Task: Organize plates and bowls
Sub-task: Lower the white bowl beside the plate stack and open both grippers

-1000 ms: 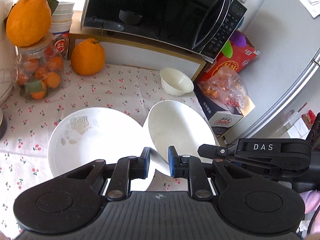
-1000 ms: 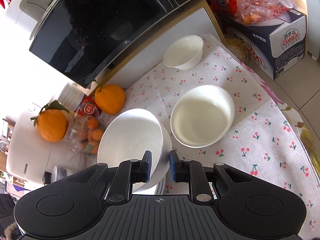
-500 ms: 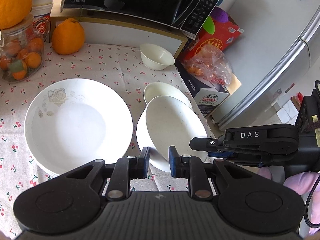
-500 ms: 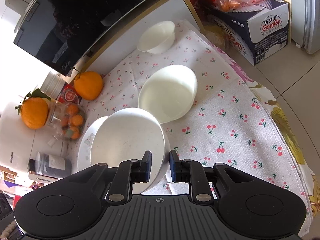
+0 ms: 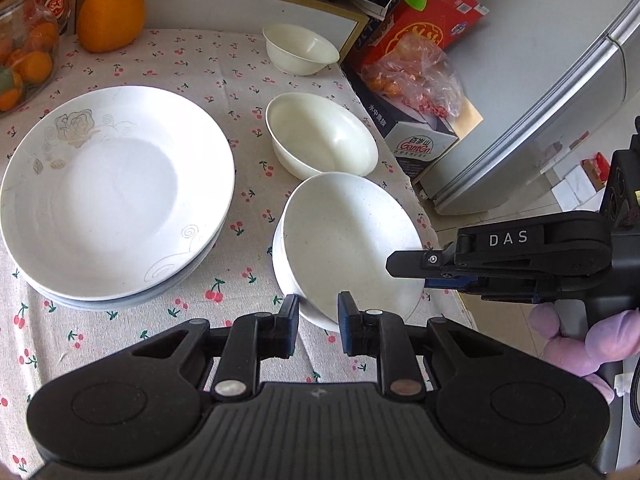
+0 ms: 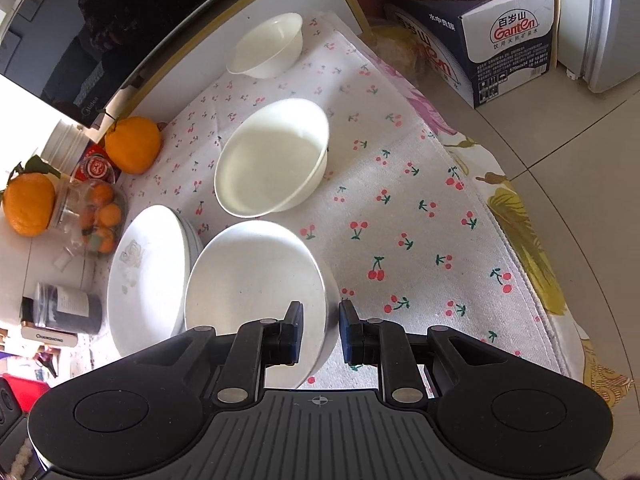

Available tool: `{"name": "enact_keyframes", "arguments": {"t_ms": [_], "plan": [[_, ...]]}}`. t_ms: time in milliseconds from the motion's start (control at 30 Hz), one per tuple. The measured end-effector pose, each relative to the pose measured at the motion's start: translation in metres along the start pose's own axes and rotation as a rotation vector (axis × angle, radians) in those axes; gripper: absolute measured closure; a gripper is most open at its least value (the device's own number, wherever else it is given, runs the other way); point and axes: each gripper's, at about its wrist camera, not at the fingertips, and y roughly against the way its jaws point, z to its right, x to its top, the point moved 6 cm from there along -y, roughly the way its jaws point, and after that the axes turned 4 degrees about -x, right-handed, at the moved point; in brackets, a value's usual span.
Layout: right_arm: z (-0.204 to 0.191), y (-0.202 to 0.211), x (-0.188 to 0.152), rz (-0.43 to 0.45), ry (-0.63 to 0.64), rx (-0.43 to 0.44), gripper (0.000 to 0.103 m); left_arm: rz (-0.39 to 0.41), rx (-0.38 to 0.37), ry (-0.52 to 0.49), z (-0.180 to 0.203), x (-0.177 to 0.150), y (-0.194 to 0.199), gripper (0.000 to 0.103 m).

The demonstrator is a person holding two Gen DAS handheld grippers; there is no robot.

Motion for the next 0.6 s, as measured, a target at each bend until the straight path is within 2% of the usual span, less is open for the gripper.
{"name": "enact_keyframes", "arguments": {"t_ms": [600], "plan": [[0.005,-0.013,-0.004,-0.044,0.001,-0.021,0.081,-0.035,0.007,0.011,-0.003,-0.002,-0.008,0.084]]}}
